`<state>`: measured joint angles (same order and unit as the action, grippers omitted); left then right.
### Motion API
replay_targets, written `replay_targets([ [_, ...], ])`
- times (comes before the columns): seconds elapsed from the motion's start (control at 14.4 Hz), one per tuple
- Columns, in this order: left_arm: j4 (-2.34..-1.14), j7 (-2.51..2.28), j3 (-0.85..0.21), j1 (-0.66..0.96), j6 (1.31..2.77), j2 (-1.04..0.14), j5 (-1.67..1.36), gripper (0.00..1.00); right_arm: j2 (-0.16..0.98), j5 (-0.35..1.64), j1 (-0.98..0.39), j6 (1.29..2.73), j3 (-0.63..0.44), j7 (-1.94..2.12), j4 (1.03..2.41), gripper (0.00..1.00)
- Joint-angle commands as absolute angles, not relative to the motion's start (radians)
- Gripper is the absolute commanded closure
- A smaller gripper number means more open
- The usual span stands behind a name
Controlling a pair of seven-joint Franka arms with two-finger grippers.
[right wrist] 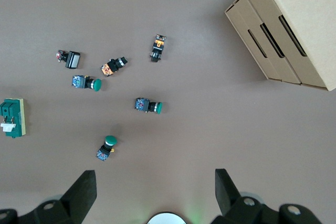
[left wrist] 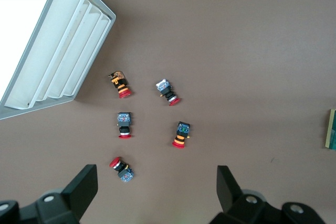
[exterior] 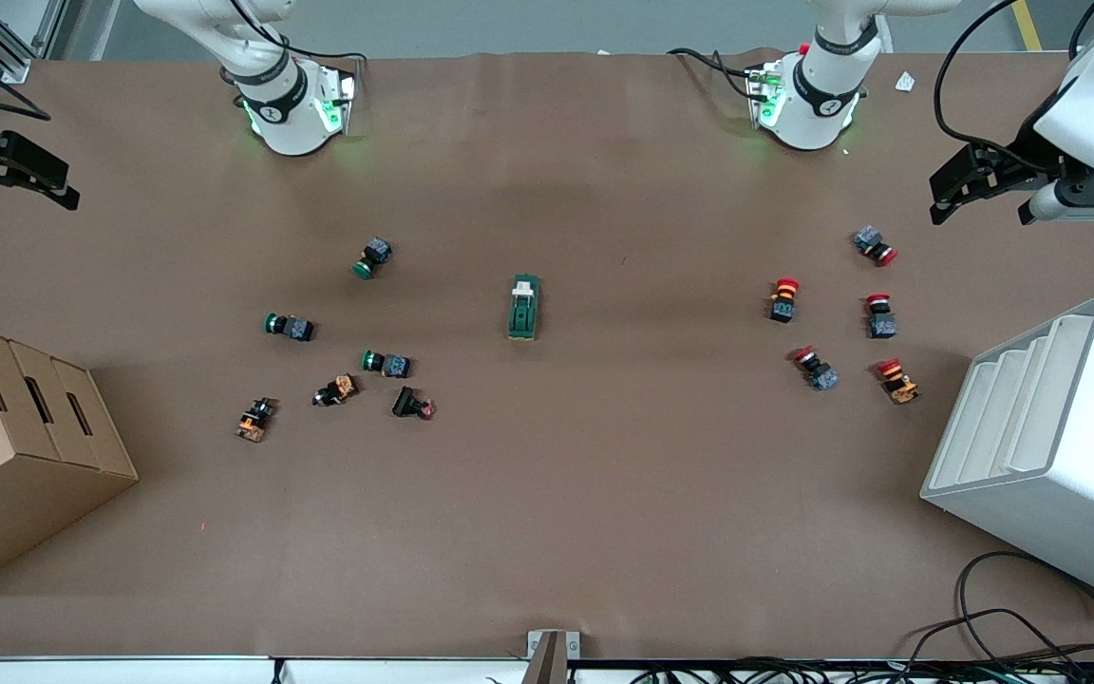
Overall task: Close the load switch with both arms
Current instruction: 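Move the left gripper toward the green load switch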
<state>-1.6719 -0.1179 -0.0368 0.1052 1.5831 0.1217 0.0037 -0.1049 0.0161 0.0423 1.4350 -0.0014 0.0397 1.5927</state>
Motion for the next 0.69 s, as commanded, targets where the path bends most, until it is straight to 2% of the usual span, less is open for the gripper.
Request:
replay_targets([
  [0.0,-1.643,-0.097,-0.032,0.106,1.559,0.110,-0.017,0.00,-0.132,0.009,0.060,1.445,0.012,0.052,1.623,0.00],
  [0.28,-1.615,-0.110,-0.046,0.127,1.559,0.097,-0.011,0.00,-0.132,0.009,0.057,1.447,0.014,0.052,1.621,0.00],
  [0.62,-1.612,-0.272,-0.234,0.126,1.623,0.049,-0.014,0.00,-0.127,0.008,0.055,1.440,0.015,0.054,1.614,0.00],
])
